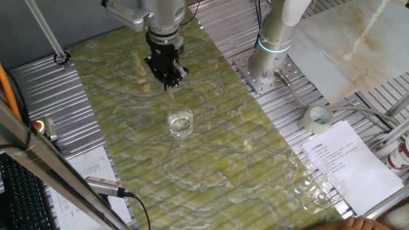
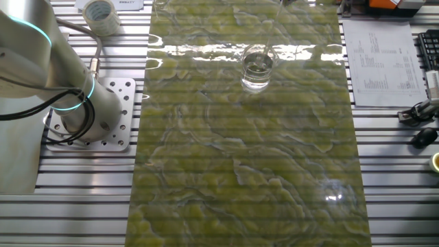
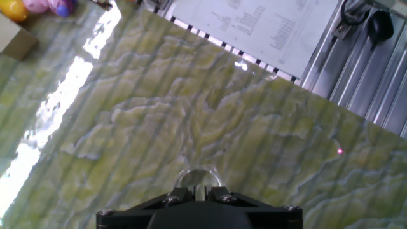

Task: Stir the beaker with a glass rod

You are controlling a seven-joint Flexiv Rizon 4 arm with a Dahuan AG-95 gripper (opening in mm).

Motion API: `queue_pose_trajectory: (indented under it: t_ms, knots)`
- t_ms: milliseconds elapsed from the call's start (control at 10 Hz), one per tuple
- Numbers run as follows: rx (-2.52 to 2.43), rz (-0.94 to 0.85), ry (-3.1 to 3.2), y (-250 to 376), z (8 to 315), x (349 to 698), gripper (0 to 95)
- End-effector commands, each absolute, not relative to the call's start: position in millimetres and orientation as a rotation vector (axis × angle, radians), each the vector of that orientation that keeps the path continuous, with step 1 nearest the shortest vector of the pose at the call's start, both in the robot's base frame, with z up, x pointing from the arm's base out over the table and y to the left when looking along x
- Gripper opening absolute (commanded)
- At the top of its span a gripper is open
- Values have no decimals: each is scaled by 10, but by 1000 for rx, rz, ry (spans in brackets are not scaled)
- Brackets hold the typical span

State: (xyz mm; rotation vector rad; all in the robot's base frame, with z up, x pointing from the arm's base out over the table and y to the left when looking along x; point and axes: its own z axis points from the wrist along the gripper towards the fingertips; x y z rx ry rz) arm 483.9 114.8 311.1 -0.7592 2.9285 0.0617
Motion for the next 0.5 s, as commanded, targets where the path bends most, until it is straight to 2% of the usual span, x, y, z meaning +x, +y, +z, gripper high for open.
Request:
queue_pose_trajectory:
  t_ms: [100, 500]
  knots:
    - [-773, 60, 2931, 1131, 3114, 4804, 0]
    - [-720, 130, 2935, 1139, 3122, 4814, 0]
